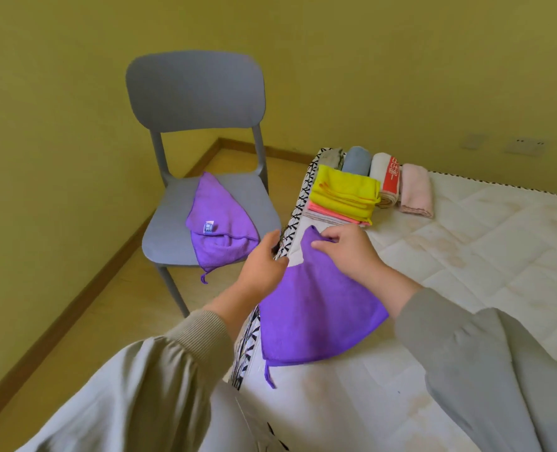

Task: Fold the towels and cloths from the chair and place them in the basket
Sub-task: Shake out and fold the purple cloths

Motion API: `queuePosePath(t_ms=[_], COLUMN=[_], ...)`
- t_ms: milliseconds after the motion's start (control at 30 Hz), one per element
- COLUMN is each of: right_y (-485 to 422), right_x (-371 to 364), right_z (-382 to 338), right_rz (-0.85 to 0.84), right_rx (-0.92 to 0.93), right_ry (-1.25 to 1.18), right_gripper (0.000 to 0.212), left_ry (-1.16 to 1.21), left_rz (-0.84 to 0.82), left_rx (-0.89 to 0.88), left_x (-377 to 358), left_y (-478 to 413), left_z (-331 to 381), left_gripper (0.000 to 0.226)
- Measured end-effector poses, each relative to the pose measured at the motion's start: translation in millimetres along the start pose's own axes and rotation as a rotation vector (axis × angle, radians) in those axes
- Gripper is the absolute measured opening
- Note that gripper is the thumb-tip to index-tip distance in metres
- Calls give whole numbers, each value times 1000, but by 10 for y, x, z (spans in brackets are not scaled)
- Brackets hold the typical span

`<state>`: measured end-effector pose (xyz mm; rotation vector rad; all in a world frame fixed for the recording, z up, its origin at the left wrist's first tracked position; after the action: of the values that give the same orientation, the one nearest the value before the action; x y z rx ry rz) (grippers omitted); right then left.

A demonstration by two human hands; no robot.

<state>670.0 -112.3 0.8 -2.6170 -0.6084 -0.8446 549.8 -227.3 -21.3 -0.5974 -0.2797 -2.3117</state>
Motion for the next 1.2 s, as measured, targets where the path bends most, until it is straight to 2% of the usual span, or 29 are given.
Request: queuePosePath(t_ms=[67,167,267,367,533,767,867,967,1100,1200], right_y=[-39,-71,-82,-58,-1,-10,-33,-60,-28,44], right_x=[75,209,299,397,584,839,972,1062,1159,1228], right_z=[-339,-831,-1197,-1539,-2100,-2343,-2418,-2538,-2699,-2872], right_rz=[-21,-31,-41,-44,0,-93,-59,45,233,248], right_rx=[85,187,223,234,310,349,314,301,276,296], right_ry=[14,61,106,104,89,262,157,-18,-297,-387], right_gripper=[30,26,26,25,23,16,23,33,27,28], left_ry=[149,276,250,204,146,60,29,11,32,74], left_rz=[38,37,56,163,342,549,601,588,577,586], left_rx=[31,-33,-109,-174,-295,-422,-434,-422,-421,-414], left_x=[226,564,844,1127,1613,2434,2801,3062,3280,3437], left_y=[-58,-81,-41,29,164,353,423,490,586,664], left_z=[222,627,931,1122,1445,1708,1767,1785,1785,1812], left_gripper=[53,39,25,10,23,16,12,16,22,25])
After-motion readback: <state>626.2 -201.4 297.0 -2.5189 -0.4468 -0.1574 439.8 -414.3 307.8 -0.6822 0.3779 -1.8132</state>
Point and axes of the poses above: each hand's wrist, its own y-axis away from the middle knuckle, its own x-axis out of the back of the hand, z = x × y, the point moved 6 cm from there along -y, towards the middle knuckle, and after that the axes turned 13 degrees about z, right-handed, at the moved point
